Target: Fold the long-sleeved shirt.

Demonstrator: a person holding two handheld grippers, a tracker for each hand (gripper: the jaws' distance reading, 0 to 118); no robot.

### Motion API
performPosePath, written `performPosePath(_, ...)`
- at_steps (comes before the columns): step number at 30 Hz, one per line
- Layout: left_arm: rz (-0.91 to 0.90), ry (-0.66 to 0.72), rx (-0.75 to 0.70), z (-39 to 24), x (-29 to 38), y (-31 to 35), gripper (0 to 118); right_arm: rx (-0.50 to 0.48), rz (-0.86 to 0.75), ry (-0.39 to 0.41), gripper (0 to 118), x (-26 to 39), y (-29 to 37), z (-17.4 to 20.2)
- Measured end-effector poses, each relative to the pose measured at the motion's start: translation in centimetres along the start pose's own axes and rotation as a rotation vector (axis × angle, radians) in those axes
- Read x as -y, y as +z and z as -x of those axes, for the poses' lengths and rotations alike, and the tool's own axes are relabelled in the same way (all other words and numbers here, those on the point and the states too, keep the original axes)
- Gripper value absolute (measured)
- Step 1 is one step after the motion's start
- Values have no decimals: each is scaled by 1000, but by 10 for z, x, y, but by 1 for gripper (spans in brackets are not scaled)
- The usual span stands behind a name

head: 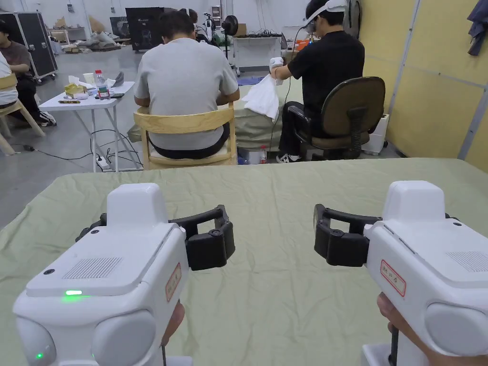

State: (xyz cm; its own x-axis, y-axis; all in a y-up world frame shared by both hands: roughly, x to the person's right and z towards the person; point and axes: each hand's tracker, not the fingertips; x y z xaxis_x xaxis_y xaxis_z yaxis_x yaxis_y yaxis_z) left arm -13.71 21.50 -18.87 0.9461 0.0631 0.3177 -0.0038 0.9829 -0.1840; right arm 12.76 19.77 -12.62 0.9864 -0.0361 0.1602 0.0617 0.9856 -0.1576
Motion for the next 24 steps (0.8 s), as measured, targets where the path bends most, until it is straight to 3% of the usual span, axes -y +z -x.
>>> performPosePath(11, 7, -15, 9, -3, 0, -1, 118, 9, 2, 7, 118, -2, -1, 0)
performPosePath(18, 3, -14, 13, -3, -1, -1, 118, -48, -19, -60, 118, -3, 1, -4)
performPosePath(24, -5, -26, 4, -4, -1, -2, 118, -17, -27, -6, 118, -3, 1, 1)
